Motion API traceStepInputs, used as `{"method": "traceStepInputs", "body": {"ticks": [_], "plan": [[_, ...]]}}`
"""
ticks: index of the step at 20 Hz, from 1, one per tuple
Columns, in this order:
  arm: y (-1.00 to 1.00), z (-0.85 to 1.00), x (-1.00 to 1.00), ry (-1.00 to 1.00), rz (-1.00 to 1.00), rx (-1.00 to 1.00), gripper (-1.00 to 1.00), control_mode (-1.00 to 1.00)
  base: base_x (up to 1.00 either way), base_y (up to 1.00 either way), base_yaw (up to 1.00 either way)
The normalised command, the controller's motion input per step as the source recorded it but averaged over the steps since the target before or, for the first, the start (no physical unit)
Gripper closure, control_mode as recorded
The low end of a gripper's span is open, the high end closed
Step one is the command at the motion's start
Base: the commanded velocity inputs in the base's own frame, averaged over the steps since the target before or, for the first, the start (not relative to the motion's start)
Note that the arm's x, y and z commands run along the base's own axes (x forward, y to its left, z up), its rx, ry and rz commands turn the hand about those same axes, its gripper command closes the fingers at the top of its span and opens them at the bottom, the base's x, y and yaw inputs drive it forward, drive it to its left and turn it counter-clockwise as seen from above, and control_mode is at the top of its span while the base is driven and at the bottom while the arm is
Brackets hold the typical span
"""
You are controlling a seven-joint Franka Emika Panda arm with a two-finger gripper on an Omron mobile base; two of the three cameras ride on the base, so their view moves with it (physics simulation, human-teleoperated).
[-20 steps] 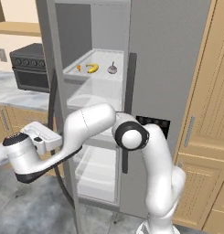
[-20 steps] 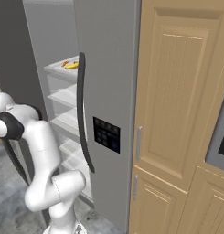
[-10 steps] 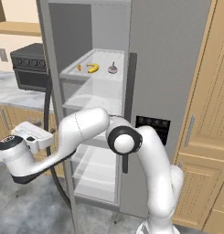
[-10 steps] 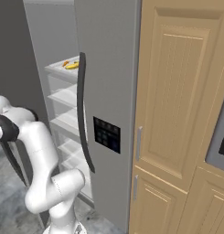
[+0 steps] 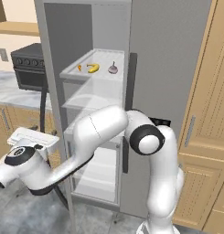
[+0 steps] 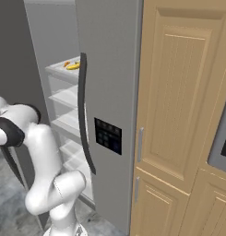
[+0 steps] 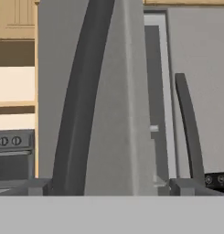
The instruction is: Open the fridge, remove the banana, garlic, and shrimp, and place them on any counter.
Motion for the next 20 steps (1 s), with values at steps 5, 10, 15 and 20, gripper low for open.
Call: {"method": "traceStepInputs", "body": {"ticks": [5, 10, 15, 20], "plan": [[-1.0, 1.0, -0.69, -0.03, 0.01, 0.23, -1.0, -1.0, 0.0, 0.0, 0.0], [-1.0, 0.87, -0.04, 0.11, 0.0, 0.37, -1.0, -1.0, 0.0, 0.0, 0.0], [-1.0, 0.22, 0.79, 0.3, 0.0, 0.59, -1.0, -1.0, 0.0, 0.0, 0.0], [-0.82, -0.02, 1.0, 0.32, 0.12, 0.65, -1.0, -1.0, 0.0, 0.0, 0.0]]}}
